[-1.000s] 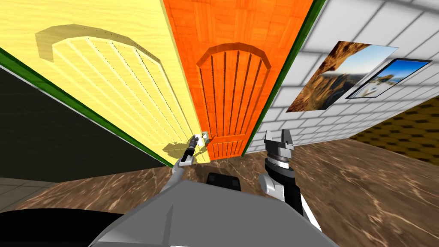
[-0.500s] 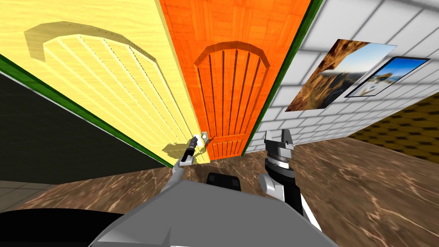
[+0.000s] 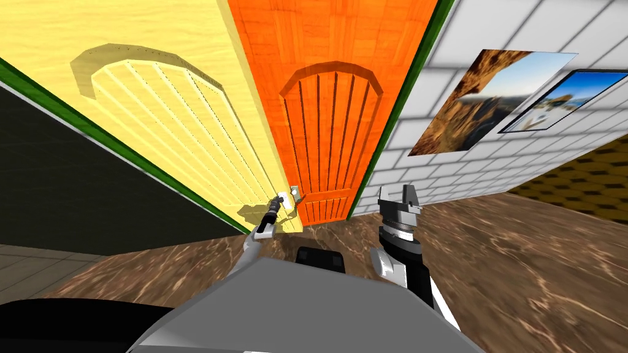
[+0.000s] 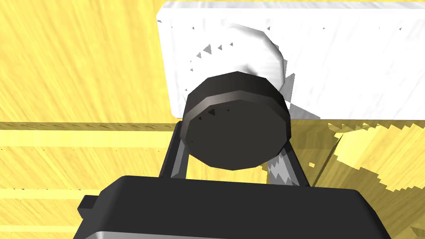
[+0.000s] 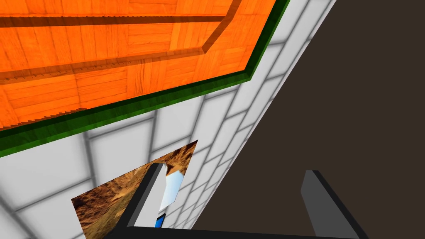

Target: Pull the door open

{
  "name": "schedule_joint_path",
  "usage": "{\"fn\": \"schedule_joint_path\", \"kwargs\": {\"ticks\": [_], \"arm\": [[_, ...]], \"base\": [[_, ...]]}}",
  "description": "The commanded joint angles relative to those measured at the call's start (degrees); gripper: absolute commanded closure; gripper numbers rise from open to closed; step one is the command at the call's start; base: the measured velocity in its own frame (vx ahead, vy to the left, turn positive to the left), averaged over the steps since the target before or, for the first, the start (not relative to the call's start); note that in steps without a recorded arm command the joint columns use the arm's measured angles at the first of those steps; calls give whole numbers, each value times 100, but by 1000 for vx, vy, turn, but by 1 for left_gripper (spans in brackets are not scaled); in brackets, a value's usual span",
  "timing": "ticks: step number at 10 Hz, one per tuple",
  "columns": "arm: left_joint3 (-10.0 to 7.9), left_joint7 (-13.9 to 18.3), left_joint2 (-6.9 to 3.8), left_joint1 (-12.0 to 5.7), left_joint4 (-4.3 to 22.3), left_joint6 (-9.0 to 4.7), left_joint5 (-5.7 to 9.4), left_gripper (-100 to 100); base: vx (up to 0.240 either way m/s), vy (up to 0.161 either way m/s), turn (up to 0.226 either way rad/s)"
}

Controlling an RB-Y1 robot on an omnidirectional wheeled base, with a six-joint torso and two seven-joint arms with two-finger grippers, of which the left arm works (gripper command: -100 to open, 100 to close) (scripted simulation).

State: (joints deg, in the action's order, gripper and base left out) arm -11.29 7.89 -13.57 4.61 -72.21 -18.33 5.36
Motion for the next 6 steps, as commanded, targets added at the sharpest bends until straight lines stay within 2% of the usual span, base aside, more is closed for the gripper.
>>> {"fn": "schedule_joint_path", "kwargs": {"ticks": [1,2,6], "arm": [[-71,18,-72,36,170,-22,18,100],[9,5,-6,27,22,25,-5,-100],[266,99,-15,55,-143,17,-28,-100]], "base": [[-154,39,117],[-161,25,-8],[-198,-9,-72]]}}
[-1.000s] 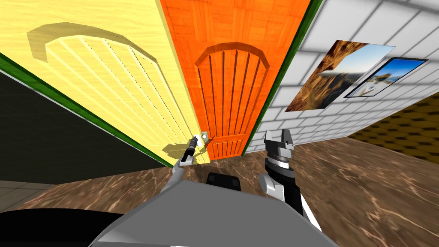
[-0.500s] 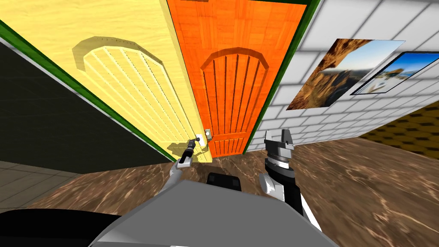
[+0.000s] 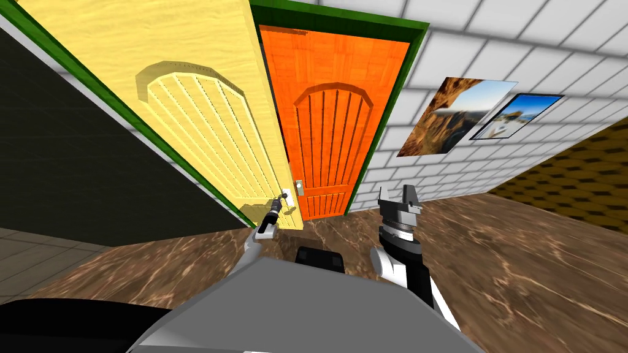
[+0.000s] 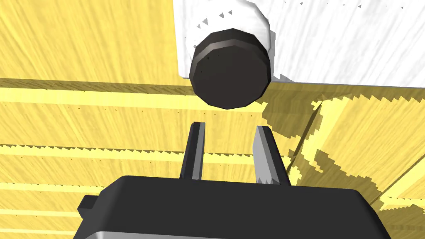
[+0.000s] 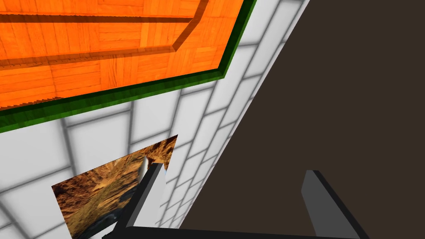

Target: Pull the door open

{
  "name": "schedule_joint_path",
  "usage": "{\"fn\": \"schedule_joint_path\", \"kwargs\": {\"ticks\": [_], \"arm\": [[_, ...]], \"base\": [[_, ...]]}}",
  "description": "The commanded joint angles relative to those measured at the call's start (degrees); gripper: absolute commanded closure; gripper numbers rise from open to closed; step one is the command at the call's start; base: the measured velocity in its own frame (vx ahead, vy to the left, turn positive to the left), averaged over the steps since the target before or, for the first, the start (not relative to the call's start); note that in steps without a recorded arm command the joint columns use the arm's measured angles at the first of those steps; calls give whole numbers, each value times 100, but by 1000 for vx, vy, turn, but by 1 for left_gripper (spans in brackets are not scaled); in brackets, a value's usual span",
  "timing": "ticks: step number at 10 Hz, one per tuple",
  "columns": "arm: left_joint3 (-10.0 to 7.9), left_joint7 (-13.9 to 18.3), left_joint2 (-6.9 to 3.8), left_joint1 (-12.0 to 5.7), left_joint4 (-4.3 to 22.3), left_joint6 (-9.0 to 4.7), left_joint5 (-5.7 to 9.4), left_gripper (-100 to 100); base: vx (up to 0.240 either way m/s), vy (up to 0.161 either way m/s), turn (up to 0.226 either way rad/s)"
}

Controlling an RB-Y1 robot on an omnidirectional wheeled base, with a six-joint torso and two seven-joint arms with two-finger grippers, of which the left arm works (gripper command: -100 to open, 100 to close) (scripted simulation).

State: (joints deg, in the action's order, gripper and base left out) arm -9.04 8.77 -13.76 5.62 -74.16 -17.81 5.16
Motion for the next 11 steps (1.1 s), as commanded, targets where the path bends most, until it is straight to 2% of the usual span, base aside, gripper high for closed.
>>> {"fn": "schedule_joint_path", "kwargs": {"ticks": [1,3,4,6,10,11], "arm": [[110,34,2,-39,10,-37,-14,-100],[234,78,0,-29,-69,-41,-25,-100],[202,73,-6,-35,-50,-33,-20,-100],[141,48,1,-56,46,-65,-18,-100],[112,14,37,-176,134,-108,-25,-100],[110,28,15,-138,127,-105,-19,-100]], "base": [[-205,-30,-69],[-206,-19,-67],[-95,-3,-9],[89,44,23],[179,49,-29],[103,-4,-10]]}}
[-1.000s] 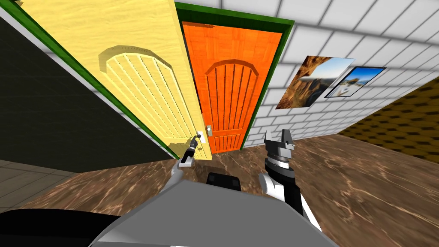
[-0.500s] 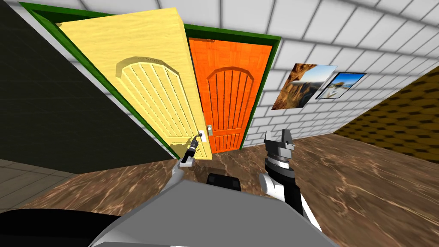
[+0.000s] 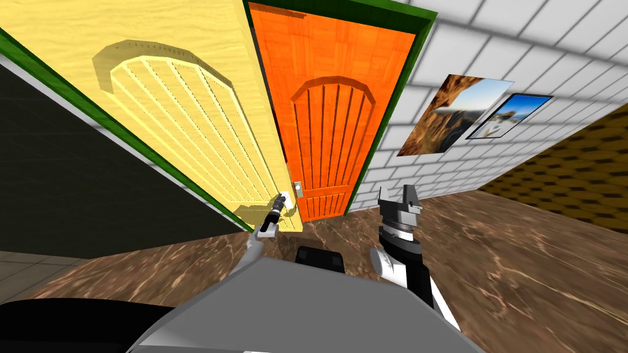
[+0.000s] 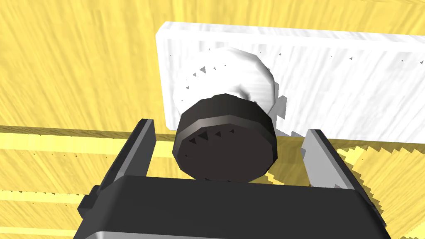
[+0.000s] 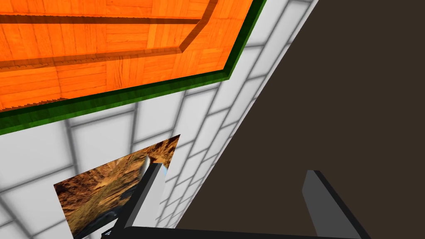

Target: Pull the door open

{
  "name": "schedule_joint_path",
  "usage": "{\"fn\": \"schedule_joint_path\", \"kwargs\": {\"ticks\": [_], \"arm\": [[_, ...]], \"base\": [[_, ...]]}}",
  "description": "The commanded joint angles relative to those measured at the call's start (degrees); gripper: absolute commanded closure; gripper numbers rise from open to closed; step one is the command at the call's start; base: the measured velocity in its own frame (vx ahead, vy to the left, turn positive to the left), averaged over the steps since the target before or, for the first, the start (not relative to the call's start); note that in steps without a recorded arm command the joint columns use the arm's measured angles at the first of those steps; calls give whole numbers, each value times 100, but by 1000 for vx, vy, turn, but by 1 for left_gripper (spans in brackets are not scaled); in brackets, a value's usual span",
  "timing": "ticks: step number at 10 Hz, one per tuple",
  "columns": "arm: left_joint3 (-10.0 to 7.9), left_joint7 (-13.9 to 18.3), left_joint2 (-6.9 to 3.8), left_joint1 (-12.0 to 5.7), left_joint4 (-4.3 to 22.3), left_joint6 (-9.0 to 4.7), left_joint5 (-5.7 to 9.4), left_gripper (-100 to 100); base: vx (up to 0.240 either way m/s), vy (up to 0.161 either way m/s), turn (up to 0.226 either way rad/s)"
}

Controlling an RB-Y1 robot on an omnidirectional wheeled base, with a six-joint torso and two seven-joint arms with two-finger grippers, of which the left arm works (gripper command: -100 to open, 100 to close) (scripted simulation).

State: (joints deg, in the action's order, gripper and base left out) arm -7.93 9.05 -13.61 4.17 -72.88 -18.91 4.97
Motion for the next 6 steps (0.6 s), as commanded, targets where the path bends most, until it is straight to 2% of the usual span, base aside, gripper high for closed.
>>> {"fn": "schedule_joint_path", "kwargs": {"ticks": [1,6], "arm": [[-1,-1,0,7,-1,4,0,100],[-1,-1,0,7,-1,4,0,100]], "base": [[-13,4,12],[-20,1,0]]}}
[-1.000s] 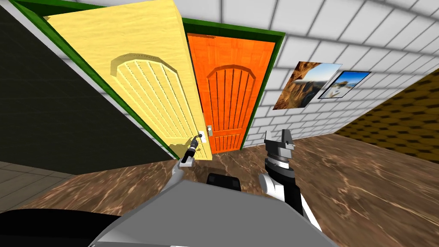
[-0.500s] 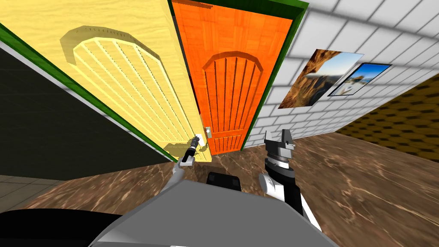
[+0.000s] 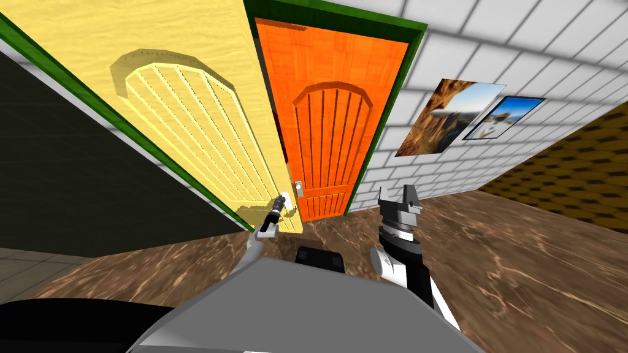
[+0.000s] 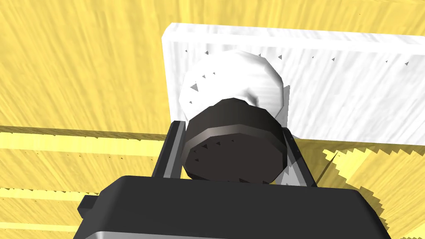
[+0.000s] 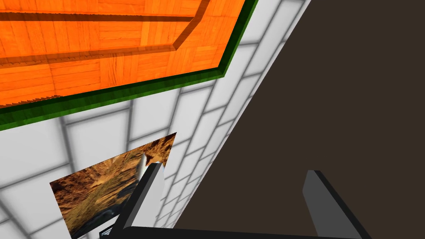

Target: Pull the door open

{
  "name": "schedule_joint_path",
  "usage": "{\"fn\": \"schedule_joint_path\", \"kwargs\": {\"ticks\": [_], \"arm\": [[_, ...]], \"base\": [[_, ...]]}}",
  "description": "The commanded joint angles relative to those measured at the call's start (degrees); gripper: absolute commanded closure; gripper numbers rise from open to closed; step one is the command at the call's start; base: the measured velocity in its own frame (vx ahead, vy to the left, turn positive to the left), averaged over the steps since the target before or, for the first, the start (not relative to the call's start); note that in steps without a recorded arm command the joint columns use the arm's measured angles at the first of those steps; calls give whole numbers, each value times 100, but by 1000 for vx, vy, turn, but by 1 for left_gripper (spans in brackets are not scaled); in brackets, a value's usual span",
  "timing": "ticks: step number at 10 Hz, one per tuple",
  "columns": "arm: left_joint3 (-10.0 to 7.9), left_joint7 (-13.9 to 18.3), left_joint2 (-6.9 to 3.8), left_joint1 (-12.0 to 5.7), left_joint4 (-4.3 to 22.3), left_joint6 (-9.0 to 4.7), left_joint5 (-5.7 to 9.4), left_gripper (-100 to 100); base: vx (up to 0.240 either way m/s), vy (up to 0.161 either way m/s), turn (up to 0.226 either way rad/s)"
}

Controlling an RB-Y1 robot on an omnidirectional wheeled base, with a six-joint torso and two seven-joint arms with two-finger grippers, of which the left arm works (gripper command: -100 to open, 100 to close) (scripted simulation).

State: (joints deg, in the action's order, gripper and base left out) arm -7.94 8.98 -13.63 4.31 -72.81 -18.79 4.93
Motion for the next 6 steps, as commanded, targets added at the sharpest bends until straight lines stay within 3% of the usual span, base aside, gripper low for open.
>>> {"fn": "schedule_joint_path", "kwargs": {"ticks": [1,4,6], "arm": [[86,85,-95,41,-23,-36,12,100],[231,226,-251,106,-62,-96,30,100],[406,395,-437,182,-110,-169,53,100]], "base": [[-123,59,-145],[-193,80,-154],[-228,95,-199]]}}
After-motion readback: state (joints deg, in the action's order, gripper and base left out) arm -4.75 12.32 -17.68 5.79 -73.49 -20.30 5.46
